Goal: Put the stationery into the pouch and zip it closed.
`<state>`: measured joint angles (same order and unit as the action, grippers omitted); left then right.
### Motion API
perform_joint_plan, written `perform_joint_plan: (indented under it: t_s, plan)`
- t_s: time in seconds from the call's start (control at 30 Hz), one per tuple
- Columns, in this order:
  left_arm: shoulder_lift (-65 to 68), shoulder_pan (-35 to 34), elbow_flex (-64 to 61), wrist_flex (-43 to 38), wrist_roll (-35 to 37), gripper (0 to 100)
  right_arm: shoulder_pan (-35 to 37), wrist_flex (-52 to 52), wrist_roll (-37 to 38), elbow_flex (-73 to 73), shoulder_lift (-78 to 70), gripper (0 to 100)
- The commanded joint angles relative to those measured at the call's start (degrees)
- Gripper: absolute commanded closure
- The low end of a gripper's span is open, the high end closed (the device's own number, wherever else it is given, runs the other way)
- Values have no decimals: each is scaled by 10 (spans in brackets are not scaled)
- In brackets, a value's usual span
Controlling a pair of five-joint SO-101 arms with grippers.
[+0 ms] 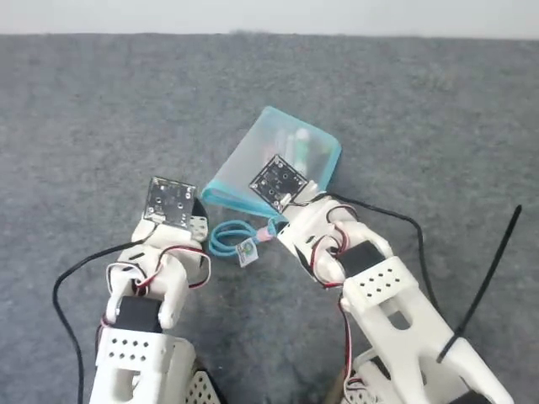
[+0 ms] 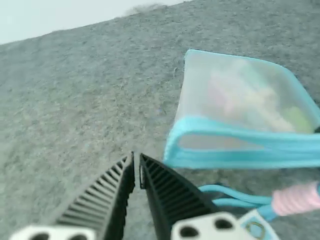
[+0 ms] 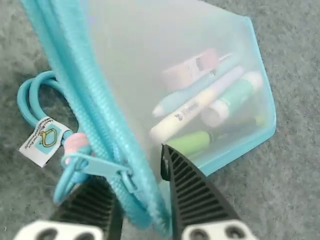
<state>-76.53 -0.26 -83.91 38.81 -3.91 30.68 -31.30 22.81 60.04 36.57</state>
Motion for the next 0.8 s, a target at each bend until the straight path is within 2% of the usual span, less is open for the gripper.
perform_joint_plan:
  t_s: [0.0, 0.13, 0.23, 0.33, 0.57, 0.77]
  plan:
    - [4, 20, 22, 5, -4, 987, -17, 7, 4, -2, 10, 993]
    - [3, 105, 79, 133, -62, 941, -17, 22, -1, -11, 11, 993]
    - [3, 146, 119, 206, -66, 882, -22, -20, -58, -46, 12, 993]
    - [4, 144, 117, 198, -66, 854, -25, -73, -89, -87, 11, 993]
    - [6, 166, 110, 193, -62, 771, -3, -84, -94, -98, 17, 993]
    - [5, 166, 65, 102, -1, 747, 20, -115, -123, -98, 18, 993]
